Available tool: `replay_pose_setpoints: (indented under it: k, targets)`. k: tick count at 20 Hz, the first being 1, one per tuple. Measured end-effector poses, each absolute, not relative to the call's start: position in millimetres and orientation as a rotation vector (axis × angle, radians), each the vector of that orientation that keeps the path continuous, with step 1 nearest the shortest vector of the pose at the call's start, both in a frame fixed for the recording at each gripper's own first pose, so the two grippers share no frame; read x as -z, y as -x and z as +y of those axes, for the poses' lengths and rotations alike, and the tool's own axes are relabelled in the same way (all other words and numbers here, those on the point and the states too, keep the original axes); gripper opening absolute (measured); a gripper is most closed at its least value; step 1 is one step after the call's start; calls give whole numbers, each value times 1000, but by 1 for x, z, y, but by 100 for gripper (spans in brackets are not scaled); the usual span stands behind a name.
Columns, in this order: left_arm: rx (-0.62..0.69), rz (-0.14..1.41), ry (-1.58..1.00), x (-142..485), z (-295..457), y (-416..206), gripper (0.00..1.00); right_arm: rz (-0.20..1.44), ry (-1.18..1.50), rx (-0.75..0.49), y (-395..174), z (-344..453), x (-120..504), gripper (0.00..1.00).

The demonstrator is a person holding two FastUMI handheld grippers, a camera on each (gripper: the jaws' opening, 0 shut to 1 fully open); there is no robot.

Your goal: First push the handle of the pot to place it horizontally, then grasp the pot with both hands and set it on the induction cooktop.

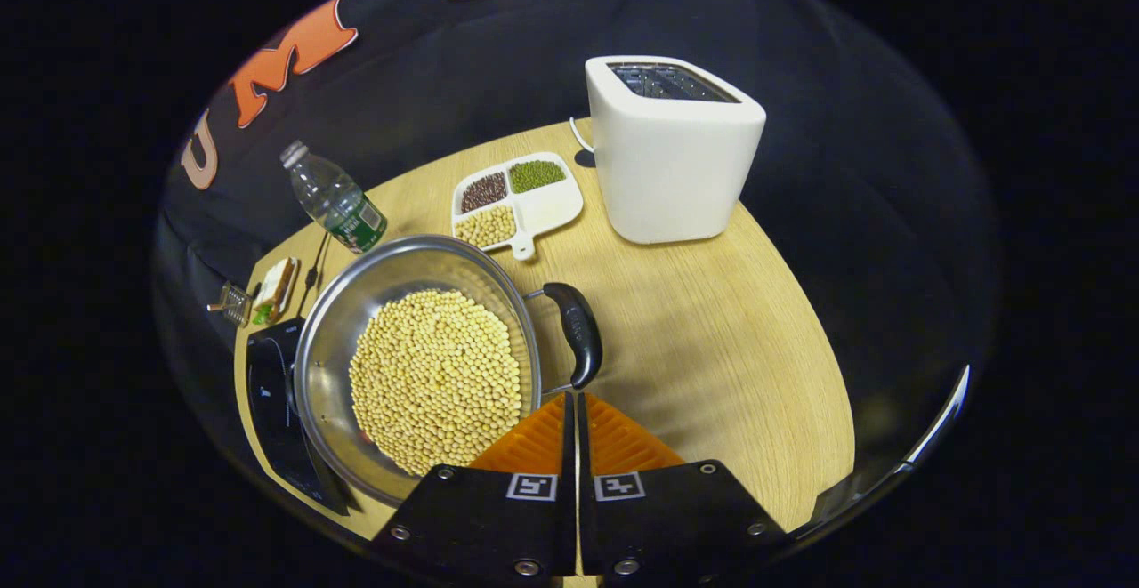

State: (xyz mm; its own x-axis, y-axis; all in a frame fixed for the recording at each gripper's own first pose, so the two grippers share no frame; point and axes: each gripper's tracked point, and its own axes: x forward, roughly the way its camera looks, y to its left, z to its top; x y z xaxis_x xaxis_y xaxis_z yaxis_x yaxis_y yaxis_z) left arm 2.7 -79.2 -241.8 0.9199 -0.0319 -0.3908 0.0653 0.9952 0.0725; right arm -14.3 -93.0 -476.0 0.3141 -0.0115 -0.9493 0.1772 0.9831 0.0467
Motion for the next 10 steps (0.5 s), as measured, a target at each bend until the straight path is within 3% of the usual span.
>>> replay_pose_setpoints:
  k: [1,4,5,6,8,9,10]
  targets:
    - [74,427,-74,252,-90,-3,100,1229,-153,124,12,-93,468,2]
    - [164,521,-46,289,-127,-2,97,1191,-158,91,9,-83,455,20]
    - [200,561,-37,305,-139,2,97,1186,-155,75,10,-79,452,21]
    - [230,602,-24,317,-149,4,97,1180,-143,66,10,-77,451,35]
    - [269,675,-1,343,-165,7,97,1157,-118,60,6,-76,451,39]
    - [282,699,3,355,-172,7,100,1149,-118,55,4,-74,451,45]
    - [285,722,10,365,-178,6,97,1146,-130,49,3,-71,449,43]
